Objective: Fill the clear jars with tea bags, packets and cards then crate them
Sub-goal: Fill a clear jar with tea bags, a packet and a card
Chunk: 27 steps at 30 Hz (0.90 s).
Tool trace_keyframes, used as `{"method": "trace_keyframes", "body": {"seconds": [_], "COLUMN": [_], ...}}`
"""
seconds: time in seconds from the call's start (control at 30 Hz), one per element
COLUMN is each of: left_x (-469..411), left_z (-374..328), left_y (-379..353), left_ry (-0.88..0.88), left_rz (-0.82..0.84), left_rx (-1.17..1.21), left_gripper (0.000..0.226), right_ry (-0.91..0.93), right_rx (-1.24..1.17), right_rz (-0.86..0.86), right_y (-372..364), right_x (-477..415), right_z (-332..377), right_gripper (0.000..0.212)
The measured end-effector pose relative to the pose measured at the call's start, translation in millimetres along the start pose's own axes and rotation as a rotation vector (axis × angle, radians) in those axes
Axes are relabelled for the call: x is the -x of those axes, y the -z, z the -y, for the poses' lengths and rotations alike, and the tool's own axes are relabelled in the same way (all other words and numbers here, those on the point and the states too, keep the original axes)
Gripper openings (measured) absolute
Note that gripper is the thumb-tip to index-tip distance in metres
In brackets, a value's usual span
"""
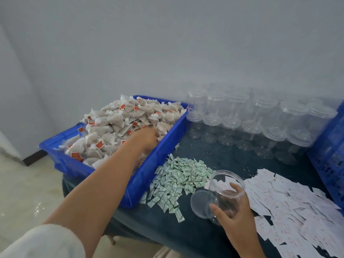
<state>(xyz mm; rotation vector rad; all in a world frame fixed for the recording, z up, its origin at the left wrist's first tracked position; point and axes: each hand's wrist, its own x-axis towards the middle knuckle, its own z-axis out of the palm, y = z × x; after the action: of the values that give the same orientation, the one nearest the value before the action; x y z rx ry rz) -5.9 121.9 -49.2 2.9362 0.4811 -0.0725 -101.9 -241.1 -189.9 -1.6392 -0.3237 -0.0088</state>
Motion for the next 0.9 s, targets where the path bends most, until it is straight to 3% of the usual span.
{"method": "trace_keyframes", "body": {"seconds": [0.13, 0.33, 0.53, 0.6, 0.67, 0.73, 0.9], "left_x": [-14, -17, -10, -1, 14, 34, 96], "left_z": [21, 20, 21, 15, 2, -20, -96], "left_y": [-33, -31, -15, -2, 19, 42, 55], "left_ry": [0.025, 0.014, 0.159, 0.153, 0.098, 0.0, -0.377], "left_rz": [0.085, -0.025, -0.137, -0.264, -0.407, -0.434, -0.223], "left_rx": [-0.016, -0.009, 0.303, 0.45, 0.593, 0.74, 0.88], "left_gripper": [0.034, 0.011, 0.041, 0.042, 0.036, 0.028, 0.014], "right_ry": [0.035, -0.003, -0.022, -0.031, -0.035, -0.035, -0.031], "right_rx": [-0.01, -0.008, -0.002, -0.004, -0.015, -0.006, 0.079], "right_rz": [-0.011, -0.013, -0.044, -0.049, -0.045, -0.038, -0.027], "right_y": [0, 2, 0, 0, 0, -1, -2], "right_x": [-4, -6, -4, -3, -3, -4, 0], "right_z": [-3, -2, -2, -1, 1, 4, 16], "right_gripper": [0.085, 0.081, 0.081, 0.081, 0.082, 0.085, 0.087]}}
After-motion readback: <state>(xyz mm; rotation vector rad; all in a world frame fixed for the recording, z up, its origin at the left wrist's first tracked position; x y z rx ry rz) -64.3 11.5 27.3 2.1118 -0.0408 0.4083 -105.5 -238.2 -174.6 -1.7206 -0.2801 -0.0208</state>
